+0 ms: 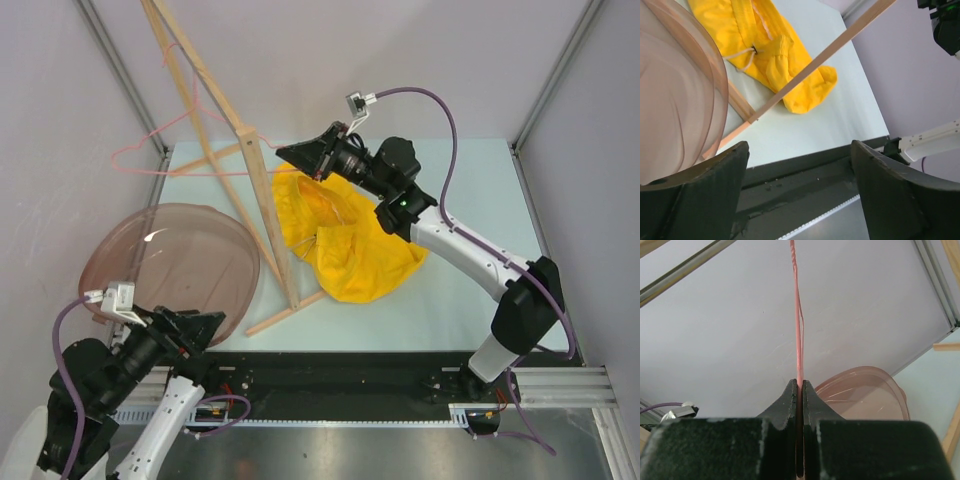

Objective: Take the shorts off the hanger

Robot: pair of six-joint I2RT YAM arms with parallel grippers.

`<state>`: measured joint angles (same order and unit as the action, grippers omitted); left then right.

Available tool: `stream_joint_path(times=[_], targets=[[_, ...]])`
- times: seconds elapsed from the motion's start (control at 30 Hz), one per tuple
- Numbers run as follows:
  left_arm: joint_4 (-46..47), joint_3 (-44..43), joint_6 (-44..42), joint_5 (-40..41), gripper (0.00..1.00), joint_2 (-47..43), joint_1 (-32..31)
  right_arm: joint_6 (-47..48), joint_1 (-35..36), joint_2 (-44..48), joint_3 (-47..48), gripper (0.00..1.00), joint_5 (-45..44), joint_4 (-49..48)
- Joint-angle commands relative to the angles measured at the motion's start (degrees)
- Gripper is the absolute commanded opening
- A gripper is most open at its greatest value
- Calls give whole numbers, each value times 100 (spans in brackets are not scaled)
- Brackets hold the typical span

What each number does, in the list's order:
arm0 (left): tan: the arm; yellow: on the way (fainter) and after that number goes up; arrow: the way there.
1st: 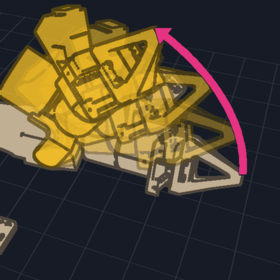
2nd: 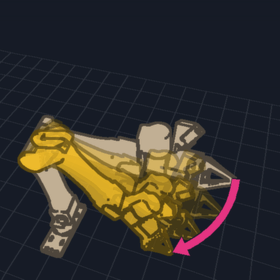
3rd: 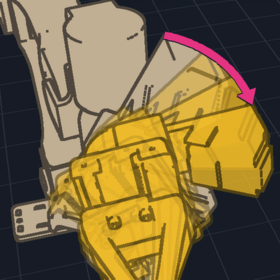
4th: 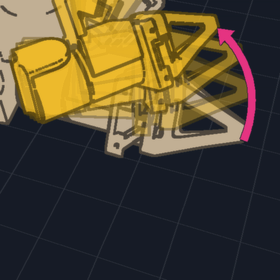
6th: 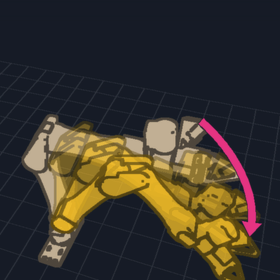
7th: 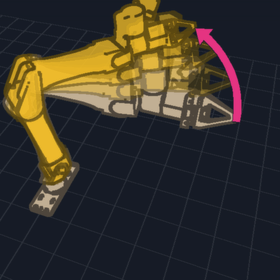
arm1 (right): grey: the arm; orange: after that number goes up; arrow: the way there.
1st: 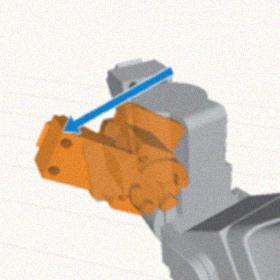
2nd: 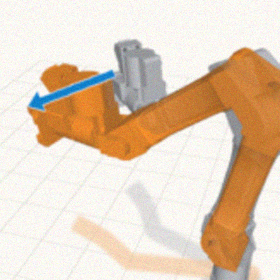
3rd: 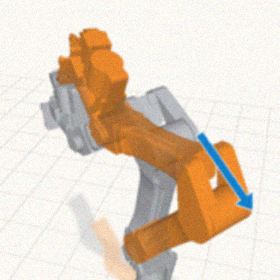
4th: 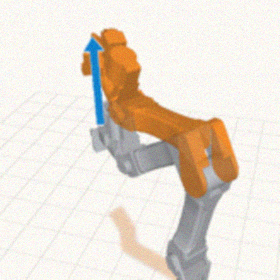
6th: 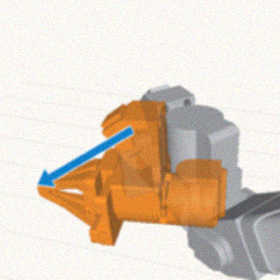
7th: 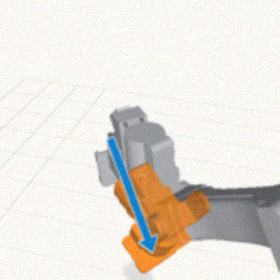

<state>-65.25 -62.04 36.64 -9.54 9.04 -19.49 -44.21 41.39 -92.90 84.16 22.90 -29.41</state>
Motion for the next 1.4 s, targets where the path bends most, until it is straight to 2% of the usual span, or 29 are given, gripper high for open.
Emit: stream_joint_path(times=[0.0,0.03,0.07,0.13,0.17,0.23,0.27,0.47,0.73,0.97,1.1,1.27,1.37], targets=[[-198,-291,-377,304,89,160,-3,-263,-130,-140,303,0,390,-320],[-216,-317,-377,312,90,142,-3,-334,-166,-166,303,2,496,-311],[-225,-326,-386,295,91,125,-3,-387,-201,-210,303,10,549,-294],[-207,-326,-351,277,91,125,-3,-387,-289,-228,303,19,698,-250],[-207,-335,-342,269,91,116,-3,-317,-306,-228,303,35,742,-119],[-198,-335,-307,277,91,81,6,-203,-385,-185,303,53,795,101],[-198,-335,-307,269,91,81,-3,24,-403,-150,303,67,795,424],[-102,-212,-245,269,91,46,-3,904,-667,333,198,94,401,2148],[259,157,-87,-4,91,10,-3,1747,-1018,1054,-618,100,-742,3967],[355,289,-61,-144,91,63,-3,1565,-1317,581,-962,100,-1753,4997],[364,368,-8,-188,91,2,-3,1757,-1186,-41,-1147,100,-1850,4901],[338,474,36,-267,91,-51,-3,2372,-440,-676,-1226,100,-2016,4401],[320,482,71,-268,91,-95,-3,2688,70,-1062,-1218,100,-2507,4005]])
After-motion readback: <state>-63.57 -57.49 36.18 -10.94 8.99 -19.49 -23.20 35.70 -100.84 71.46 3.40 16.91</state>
